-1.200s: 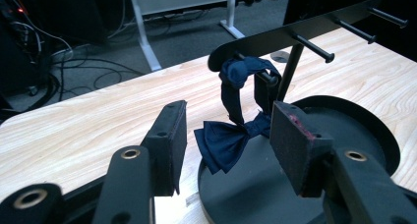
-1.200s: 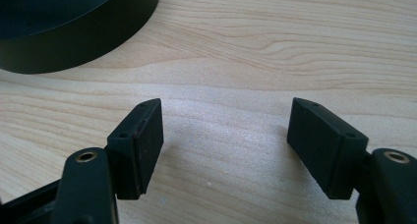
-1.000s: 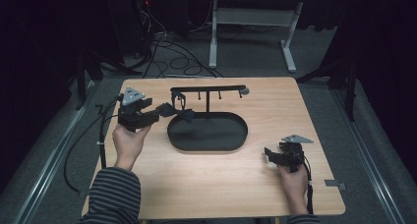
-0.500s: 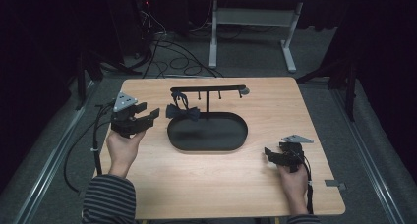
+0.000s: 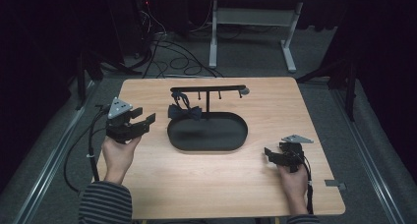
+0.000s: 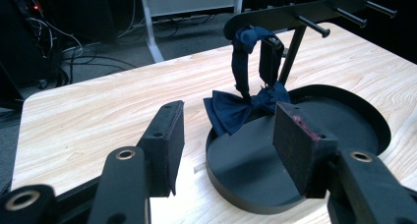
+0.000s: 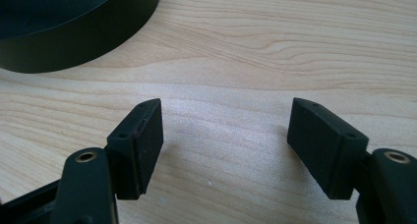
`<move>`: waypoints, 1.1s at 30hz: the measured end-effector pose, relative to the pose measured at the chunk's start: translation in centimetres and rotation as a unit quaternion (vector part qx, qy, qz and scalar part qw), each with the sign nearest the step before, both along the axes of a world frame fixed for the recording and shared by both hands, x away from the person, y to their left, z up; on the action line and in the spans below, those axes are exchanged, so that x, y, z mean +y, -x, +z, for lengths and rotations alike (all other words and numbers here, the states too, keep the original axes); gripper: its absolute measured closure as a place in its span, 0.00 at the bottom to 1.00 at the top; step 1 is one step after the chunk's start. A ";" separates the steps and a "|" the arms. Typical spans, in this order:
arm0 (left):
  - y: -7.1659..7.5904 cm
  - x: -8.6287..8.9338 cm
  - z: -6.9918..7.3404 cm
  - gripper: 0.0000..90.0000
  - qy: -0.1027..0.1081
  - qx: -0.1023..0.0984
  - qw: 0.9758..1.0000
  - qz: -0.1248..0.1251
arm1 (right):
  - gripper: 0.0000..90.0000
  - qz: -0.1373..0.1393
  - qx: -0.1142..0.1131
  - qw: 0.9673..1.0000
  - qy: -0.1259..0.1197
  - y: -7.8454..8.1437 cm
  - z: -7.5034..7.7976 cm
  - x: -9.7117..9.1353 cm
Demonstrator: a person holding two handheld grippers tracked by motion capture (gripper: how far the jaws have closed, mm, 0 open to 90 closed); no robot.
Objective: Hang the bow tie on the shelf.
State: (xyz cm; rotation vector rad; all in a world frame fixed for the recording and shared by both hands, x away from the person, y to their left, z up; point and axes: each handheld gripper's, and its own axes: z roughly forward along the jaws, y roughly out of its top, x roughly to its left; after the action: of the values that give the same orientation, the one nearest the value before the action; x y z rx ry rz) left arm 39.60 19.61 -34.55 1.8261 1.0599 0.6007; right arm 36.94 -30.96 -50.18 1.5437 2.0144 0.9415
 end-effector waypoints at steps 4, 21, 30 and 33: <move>0.5 0.4 0.0 0.51 0.001 -0.001 1.000 0.003 | 0.34 0.000 0.000 1.000 0.000 0.0 0.0 0.0; 1.7 1.1 -0.4 0.51 0.011 -0.003 1.000 0.008 | 0.34 -0.001 0.001 1.000 0.000 0.0 0.0 0.0; 2.2 1.3 -0.9 0.51 0.013 0.001 1.000 0.009 | 0.34 0.000 0.000 1.000 0.000 0.0 0.0 0.0; 2.5 1.4 -1.3 0.51 0.017 0.003 1.000 0.012 | 0.34 0.000 0.000 1.000 0.000 0.0 0.0 0.0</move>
State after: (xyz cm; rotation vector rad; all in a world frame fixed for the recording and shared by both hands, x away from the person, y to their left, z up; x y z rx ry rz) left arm 37.06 21.03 -35.83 1.7892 1.0903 0.5886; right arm 36.94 -30.95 -50.18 1.5438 2.0147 0.9407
